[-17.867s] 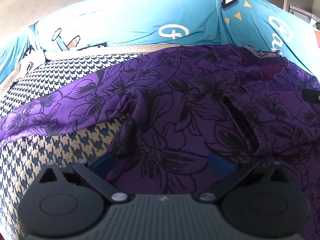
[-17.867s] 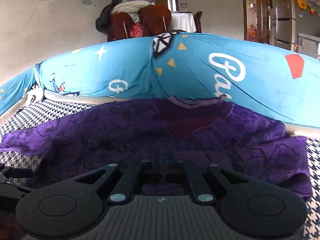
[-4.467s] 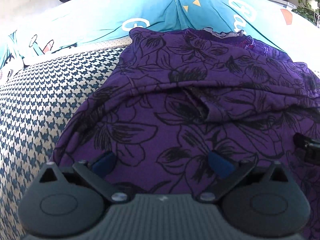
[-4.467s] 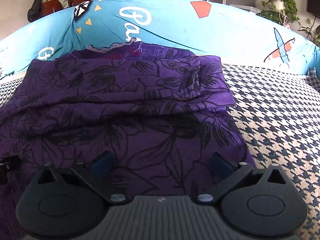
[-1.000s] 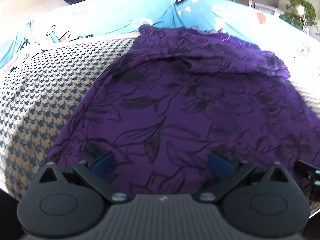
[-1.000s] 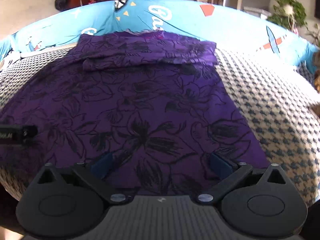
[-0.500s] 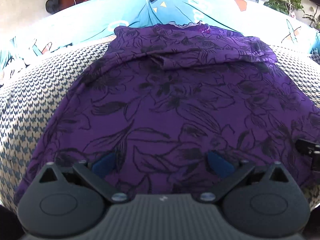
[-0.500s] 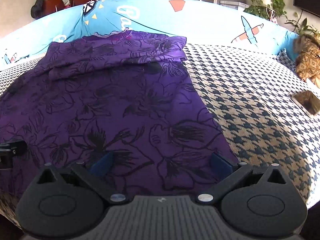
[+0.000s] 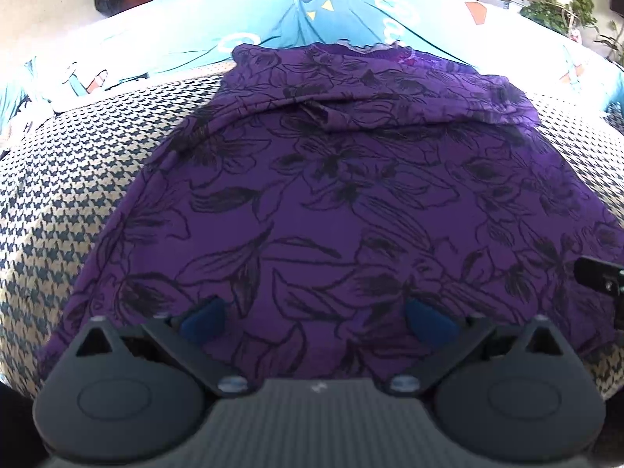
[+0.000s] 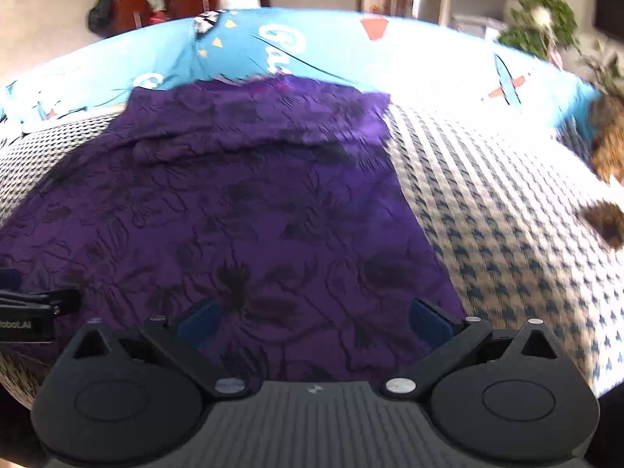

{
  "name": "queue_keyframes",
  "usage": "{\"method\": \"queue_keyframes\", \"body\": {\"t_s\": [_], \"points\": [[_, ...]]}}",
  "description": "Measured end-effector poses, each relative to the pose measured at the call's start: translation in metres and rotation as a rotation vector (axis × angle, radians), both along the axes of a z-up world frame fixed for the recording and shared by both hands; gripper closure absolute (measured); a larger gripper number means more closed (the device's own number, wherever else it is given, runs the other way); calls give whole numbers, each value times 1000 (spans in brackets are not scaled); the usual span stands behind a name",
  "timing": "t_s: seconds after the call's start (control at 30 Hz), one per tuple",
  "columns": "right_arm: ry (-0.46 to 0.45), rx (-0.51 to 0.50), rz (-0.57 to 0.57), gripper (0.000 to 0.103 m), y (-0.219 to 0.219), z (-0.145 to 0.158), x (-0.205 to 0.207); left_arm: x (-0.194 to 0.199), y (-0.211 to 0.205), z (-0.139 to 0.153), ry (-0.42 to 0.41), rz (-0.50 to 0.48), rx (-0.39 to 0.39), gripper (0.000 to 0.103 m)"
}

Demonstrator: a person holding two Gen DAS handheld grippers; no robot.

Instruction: Fold clothes

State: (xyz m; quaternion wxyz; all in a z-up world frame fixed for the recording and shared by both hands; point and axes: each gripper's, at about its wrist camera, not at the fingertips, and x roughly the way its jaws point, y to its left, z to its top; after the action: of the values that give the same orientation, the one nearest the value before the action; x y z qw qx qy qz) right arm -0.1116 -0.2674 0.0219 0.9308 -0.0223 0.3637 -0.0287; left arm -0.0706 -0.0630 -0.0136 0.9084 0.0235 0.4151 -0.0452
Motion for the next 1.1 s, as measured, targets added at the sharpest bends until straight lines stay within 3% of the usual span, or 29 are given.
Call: {"method": "queue_keyframes", "body": {"t_s": [0.3, 0.7, 1.1], "points": [[-69, 57, 81, 0, -16, 22, 56, 40, 12, 11, -3, 27, -24, 0], [-96, 173, -62, 0, -75, 29, 149, 100, 23, 18, -1, 20, -21, 0], [-103, 186, -124, 0, -102, 14, 214, 144, 29, 18, 1, 21, -25, 0]]}}
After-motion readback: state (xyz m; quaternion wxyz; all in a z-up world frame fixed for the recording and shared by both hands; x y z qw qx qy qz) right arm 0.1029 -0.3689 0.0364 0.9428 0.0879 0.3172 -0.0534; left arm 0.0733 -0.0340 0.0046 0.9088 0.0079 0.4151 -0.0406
